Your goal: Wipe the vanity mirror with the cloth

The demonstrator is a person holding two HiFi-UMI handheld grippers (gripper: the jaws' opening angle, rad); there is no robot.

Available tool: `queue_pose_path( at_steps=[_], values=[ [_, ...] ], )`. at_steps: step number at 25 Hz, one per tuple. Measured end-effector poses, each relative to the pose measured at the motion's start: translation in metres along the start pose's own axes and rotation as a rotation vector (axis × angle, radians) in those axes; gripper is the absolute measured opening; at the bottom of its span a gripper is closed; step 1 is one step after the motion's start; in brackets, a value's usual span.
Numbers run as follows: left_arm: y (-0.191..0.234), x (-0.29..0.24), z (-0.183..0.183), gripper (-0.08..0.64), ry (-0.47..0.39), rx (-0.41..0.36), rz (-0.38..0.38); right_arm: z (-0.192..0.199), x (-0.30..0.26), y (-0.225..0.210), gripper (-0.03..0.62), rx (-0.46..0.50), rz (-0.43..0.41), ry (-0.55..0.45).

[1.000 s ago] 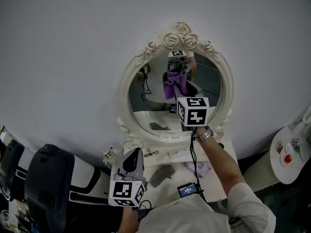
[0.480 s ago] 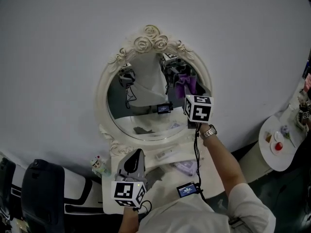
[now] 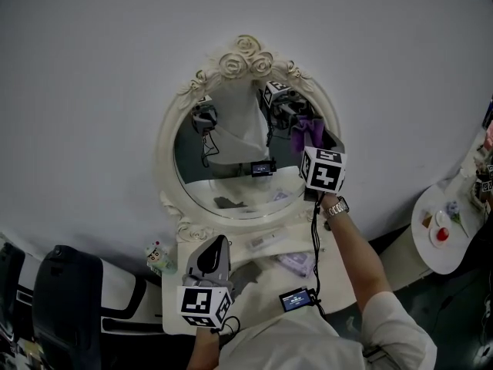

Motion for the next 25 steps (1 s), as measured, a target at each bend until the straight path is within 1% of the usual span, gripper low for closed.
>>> queue_pose_path(
  at_steps=[2, 3, 6, 9, 13, 17, 21, 25],
  values=[
    [0.004, 0.007, 0.001, 0.003, 0.003, 0.004, -0.02, 0.0, 0.008, 0.009, 0.156, -0.023, -0.02, -0.001],
    [0.006, 0.01, 0.002, 0.003, 0.005, 0.006, -0.031, -0.001, 0.014, 0.018, 0.156, -0.037, -0.049, -0.003],
    [0.012, 0.02, 0.003, 0.003, 0.011, 0.004, -0.062, -0.007, 0.039, 0.06, 0.156, -0.059, -0.17, -0.024],
    [0.019, 0.034, 0.002, 0.003, 0.012, -0.002, -0.107, -0.011, 0.059, 0.114, 0.157, -0.049, -0.286, -0.045],
    [0.031, 0.065, 0.002, 0.003, 0.013, -0.002, -0.198, 0.003, 0.073, 0.18, 0.158, -0.039, -0.417, -0.006],
    [0.047, 0.103, 0.003, 0.003, 0.008, 0.001, -0.325, 0.019, 0.084, 0.244, 0.158, -0.008, -0.529, 0.025],
    [0.057, 0.135, 0.007, 0.003, 0.007, 0.008, -0.413, 0.032, 0.095, 0.289, 0.158, -0.002, -0.592, 0.05],
    [0.065, 0.162, 0.01, 0.003, 0.022, 0.02, -0.489, 0.043, 0.098, 0.32, 0.158, 0.015, -0.614, 0.063]
  ],
)
Point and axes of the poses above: the fingertips, and each gripper's own axes: x backward along the fingers, y to its left, z out of its underside, the point moved 1 cm from there along x, backward along the fingers, and after that the axes turned 11 degrees about z, right-handed, at the moved point
